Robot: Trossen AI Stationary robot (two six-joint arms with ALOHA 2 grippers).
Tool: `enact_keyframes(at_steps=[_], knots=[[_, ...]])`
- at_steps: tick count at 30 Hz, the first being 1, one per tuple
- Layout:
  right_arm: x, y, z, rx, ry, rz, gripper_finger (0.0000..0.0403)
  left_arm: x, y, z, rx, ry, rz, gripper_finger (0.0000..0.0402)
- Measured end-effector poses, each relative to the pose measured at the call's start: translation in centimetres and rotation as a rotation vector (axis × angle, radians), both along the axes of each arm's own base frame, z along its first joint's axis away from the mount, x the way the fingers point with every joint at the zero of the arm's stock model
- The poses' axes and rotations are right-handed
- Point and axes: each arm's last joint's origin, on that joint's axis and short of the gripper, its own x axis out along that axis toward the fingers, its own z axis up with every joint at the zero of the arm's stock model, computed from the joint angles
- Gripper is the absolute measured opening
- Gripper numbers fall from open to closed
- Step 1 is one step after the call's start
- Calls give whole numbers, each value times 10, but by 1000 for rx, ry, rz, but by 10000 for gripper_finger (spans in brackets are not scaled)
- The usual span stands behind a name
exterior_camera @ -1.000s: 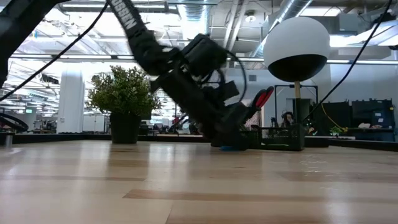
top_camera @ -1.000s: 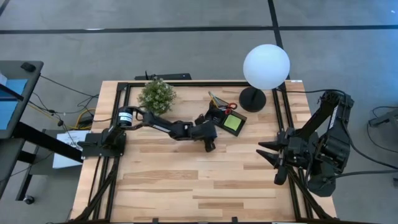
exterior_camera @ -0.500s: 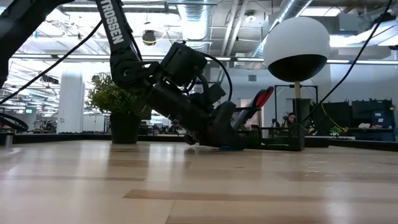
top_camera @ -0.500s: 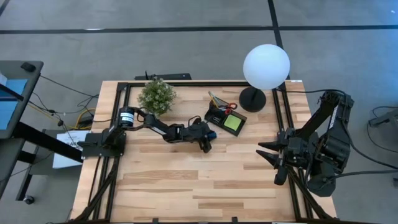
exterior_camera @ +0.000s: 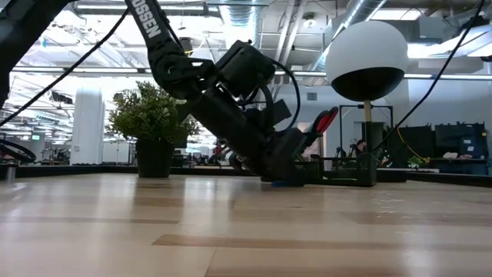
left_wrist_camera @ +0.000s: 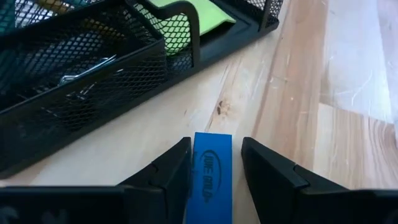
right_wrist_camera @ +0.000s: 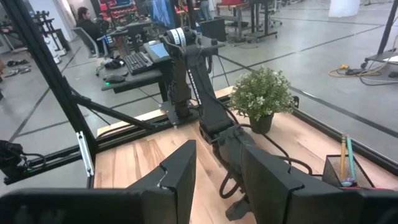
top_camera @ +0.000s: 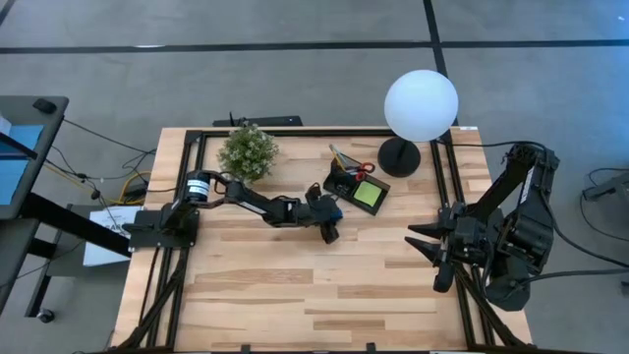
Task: Pick and place office supplies into organizer
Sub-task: Put the blue eraser into the black desk organizer
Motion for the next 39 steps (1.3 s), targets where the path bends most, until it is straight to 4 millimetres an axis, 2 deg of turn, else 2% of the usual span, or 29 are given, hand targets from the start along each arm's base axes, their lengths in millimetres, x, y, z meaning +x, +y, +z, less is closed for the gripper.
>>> enact_keyframes(at_steps=[4, 15, 25, 28, 33, 39], knots=[[0, 0, 0, 1, 2, 2, 119, -1, -1, -3, -33, -15, 34, 139], [0, 0, 0, -5, 10, 8, 119, -3, -11, -8, 48, -43, 47, 139], [0, 0, 0, -4, 8, 7, 119, -3, 3, -8, 30, -35, 28, 136], [0, 0, 0, -6, 7, 6, 119, -3, 6, -9, 5, -44, 62, 114], [0, 0, 0, -6, 7, 6, 119, -3, 4, -9, -79, -74, 120, 47], [0, 0, 0, -7, 8, 6, 119, -3, 0, -9, -94, -88, 153, 43]])
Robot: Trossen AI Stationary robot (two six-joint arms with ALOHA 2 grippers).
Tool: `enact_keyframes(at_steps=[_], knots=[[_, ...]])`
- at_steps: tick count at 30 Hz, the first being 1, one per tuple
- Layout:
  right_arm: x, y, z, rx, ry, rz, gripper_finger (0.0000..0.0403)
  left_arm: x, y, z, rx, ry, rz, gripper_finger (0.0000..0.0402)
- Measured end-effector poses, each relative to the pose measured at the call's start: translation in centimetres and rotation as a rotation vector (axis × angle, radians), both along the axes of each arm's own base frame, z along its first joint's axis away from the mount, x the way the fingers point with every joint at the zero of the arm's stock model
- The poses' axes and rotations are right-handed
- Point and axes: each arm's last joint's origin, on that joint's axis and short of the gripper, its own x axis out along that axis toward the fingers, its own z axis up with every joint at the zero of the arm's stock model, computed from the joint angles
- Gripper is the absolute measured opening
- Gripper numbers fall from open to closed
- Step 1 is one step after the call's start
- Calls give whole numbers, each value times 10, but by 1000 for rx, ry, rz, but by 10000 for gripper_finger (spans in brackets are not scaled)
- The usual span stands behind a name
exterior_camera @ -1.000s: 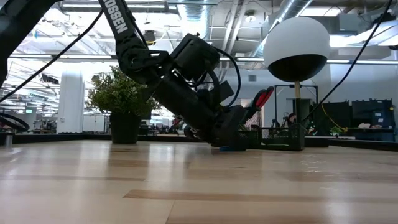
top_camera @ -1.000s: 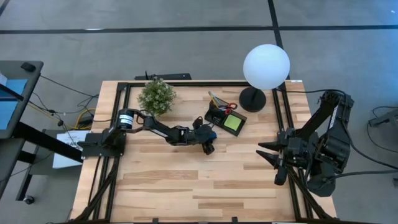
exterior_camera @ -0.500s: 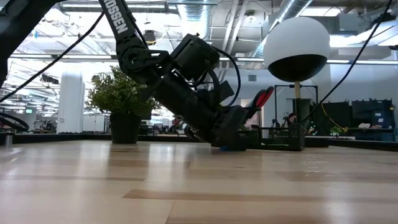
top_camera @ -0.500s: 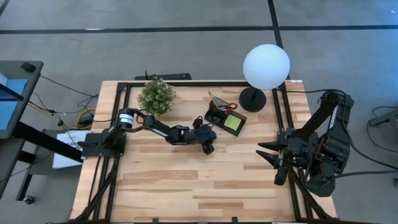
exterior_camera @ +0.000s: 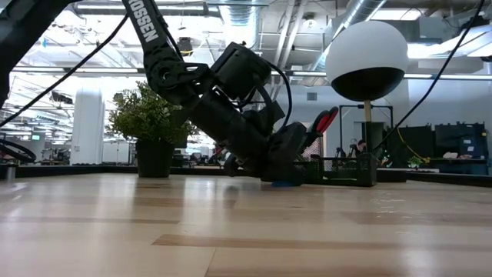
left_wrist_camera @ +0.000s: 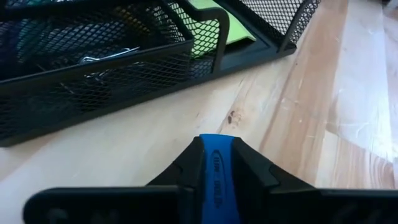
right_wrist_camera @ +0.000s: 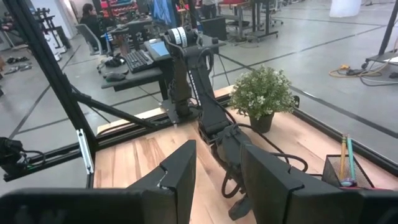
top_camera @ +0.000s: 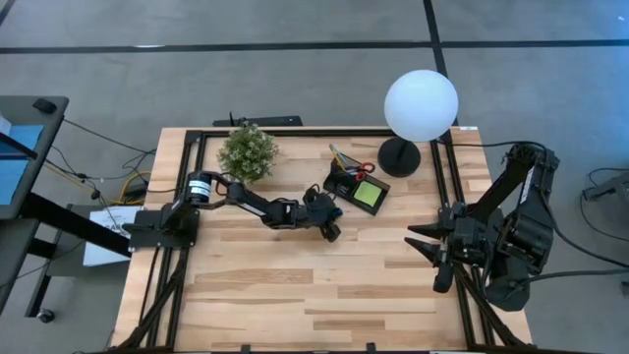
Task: Pick and place office supplies into organizer
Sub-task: Put the blue eraser into the black desk organizer, then return to Home Position
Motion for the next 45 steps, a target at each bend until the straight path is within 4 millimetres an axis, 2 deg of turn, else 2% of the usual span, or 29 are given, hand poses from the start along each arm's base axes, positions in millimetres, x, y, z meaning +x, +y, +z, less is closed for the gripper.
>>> enact_keyframes(at_steps=[3, 8, 12, 14, 17, 21, 24, 29, 33, 40, 45], knots=[[0, 0, 0, 0, 0, 0, 119, 0, 0, 5, -2, -6, 11, 43], [0, 0, 0, -2, 1, 0, 119, -8, 4, 45, 136, 78, -11, 36], [0, 0, 0, -6, 4, 1, 119, -1, 24, 78, 247, 41, 2, 34], [0, 0, 0, -5, 4, 1, 119, 4, 34, 86, 283, 26, 11, 34], [0, 0, 0, -5, 5, 2, 119, 13, 45, 85, 300, 14, -4, 34], [0, 0, -1, -5, 8, 4, 119, 25, 64, 94, 319, -32, -3, 34], [0, 0, -1, -2, 18, 12, 119, 26, 73, 86, 340, 27, -23, 35], [-1, -1, -2, -15, 27, 14, 119, 31, 80, 87, 345, 44, -190, 35], [-1, -1, -2, -16, 29, 14, 119, 29, 82, 86, 419, 92, -229, 44], [-1, -1, -2, -21, 32, 14, 119, 32, 83, 90, 438, 87, -237, 121], [-1, -1, -2, -22, 31, 13, 119, 33, 83, 92, 349, 52, -153, 178]])
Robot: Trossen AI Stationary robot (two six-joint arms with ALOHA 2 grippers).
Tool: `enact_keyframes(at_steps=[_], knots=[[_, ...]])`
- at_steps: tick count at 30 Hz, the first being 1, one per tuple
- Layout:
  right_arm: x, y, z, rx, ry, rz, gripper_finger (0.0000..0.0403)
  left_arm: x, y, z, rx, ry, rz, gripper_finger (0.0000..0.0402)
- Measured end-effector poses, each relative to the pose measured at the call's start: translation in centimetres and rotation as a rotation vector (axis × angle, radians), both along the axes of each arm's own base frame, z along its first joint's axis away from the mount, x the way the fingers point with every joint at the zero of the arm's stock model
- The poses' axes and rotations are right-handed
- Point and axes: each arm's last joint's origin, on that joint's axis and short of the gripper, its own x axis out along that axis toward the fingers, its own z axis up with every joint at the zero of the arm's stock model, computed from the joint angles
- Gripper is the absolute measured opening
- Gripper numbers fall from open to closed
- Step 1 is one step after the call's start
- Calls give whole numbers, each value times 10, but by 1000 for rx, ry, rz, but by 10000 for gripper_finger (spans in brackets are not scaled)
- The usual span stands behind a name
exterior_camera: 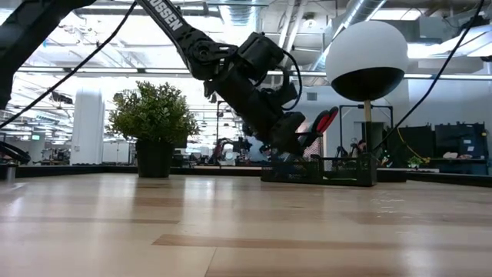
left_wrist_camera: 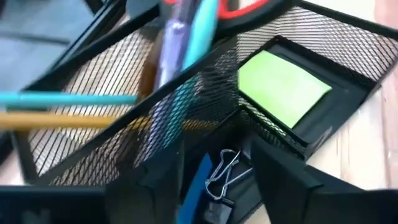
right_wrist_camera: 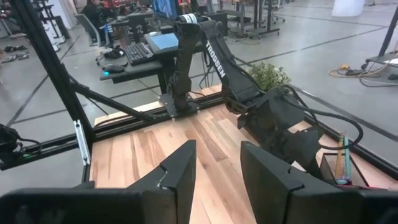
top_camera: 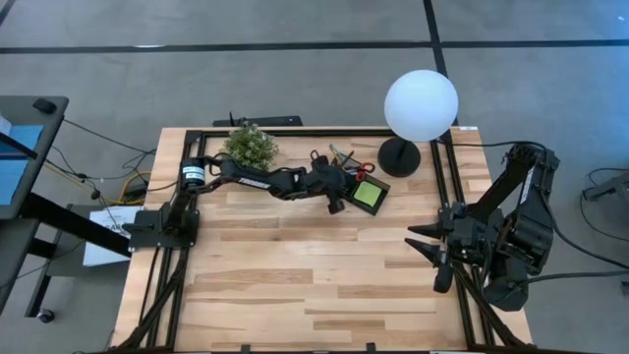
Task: Pick and place office supplies into organizer
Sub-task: Return to Home Position
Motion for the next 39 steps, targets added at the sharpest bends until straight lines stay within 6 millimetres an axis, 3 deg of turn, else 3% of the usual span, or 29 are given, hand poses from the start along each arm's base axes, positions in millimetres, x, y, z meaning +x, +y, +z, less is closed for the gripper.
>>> enact_keyframes(at_steps=[3, 5, 10, 12, 17, 20, 23, 25, 29, 31, 34, 39], knots=[[-1, -1, 0, -2, -1, -1, 119, 1, -4, 12, -53, 22, 43, 195], [-3, -5, 3, 8, -4, 3, 119, -1, -8, 36, -102, 67, 74, 198], [-25, -21, 25, 37, -29, 76, 119, -25, -20, 127, -147, 158, 87, 187], [-37, -32, 37, 47, -47, 122, 119, -40, -26, 169, -133, 98, 80, 181], [-59, -62, 53, 44, -75, 207, 119, -113, -44, 269, -137, -79, 12, 172], [-66, -82, 57, 57, -84, 209, 119, -170, -55, 309, -175, -184, 10, 171], [-69, -93, 53, 144, -89, 203, 119, -235, -67, 336, -227, -255, 3, 171], [-66, -89, 39, 209, -89, 182, 119, -274, -76, 340, -301, -260, -44, 171], [-42, -52, -14, 221, -151, 68, 119, -336, -94, 330, -429, -329, -242, 170], [-35, -42, -42, 174, -199, -1, 119, -350, -99, 314, -455, -421, -313, 170], [-35, -45, -66, 142, -238, -65, 119, -361, -100, 276, -412, -564, -364, 170], [-24, -70, -66, 135, -242, -183, 119, -374, -97, 210, -468, -785, -383, 170]])
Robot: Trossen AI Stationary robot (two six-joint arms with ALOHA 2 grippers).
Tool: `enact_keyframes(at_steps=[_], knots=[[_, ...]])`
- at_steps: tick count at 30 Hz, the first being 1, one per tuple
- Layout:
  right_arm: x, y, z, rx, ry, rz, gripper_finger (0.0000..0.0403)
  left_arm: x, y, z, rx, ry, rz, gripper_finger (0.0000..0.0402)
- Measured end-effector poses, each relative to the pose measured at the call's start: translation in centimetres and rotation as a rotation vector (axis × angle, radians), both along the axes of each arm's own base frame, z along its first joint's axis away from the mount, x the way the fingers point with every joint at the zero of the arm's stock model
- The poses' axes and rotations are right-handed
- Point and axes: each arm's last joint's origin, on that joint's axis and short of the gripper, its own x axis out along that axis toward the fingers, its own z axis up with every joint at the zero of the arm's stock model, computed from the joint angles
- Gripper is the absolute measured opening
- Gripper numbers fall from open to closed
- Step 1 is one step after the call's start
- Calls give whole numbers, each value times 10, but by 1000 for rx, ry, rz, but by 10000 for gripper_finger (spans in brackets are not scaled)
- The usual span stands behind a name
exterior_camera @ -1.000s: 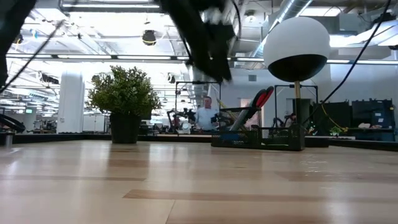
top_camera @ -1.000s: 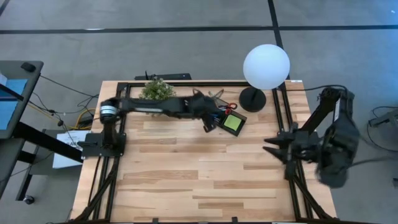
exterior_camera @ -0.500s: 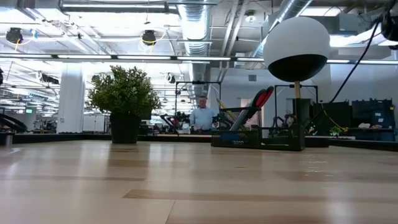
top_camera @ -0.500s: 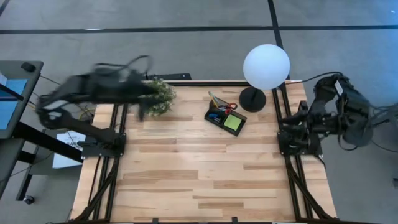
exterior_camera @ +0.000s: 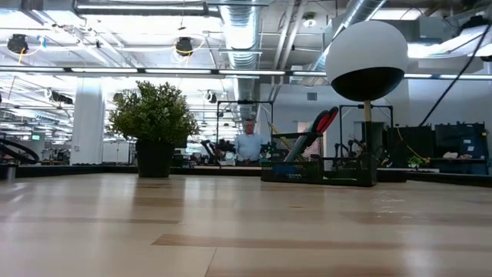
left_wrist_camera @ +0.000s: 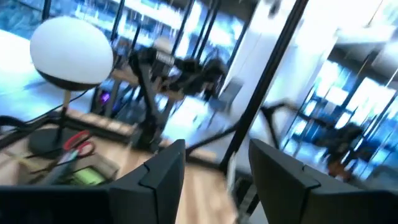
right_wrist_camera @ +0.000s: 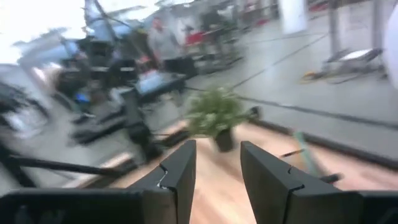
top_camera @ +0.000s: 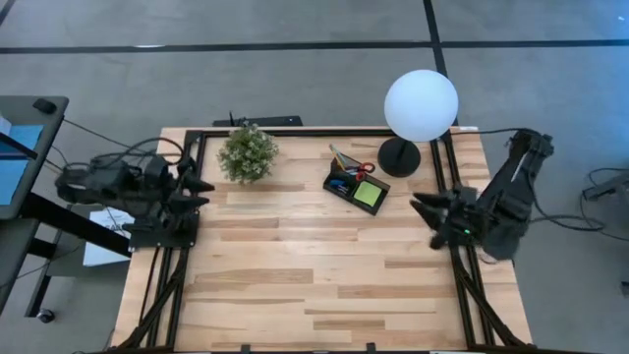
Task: Pick and place office supplies into organizer
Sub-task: Return to Home Position
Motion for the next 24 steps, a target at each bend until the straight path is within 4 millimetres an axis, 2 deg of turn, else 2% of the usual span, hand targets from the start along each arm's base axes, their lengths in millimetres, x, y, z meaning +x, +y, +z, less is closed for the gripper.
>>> enact_keyframes(at_steps=[2, 4, 7, 10, 13, 16, 18, 24], knots=[[8, -8, 1, -28, 37, -28, 119, -5, 1, -22, -60, -76, -20, 170], [14, -16, 6, -26, 73, 16, 119, -8, 1, -44, -80, -124, -35, 170], [30, -25, 11, -25, 137, 204, 119, -16, 3, -68, -96, -173, -42, 170], [43, -34, 12, -101, 174, 334, 119, -11, 2, -81, -73, -148, -42, 170], [45, -48, 18, -146, 147, 299, 119, -7, 0, -83, -30, -114, -63, 170], [44, -55, -2, -143, 165, 272, 119, -7, 0, -87, -15, -90, -52, 170], [42, -56, -17, -141, 124, 281, 119, -11, 1, -83, 13, -135, -45, 170], [19, -61, -46, -179, -115, 362, 119, -15, 2, -77, 83, -160, -49, 170]])
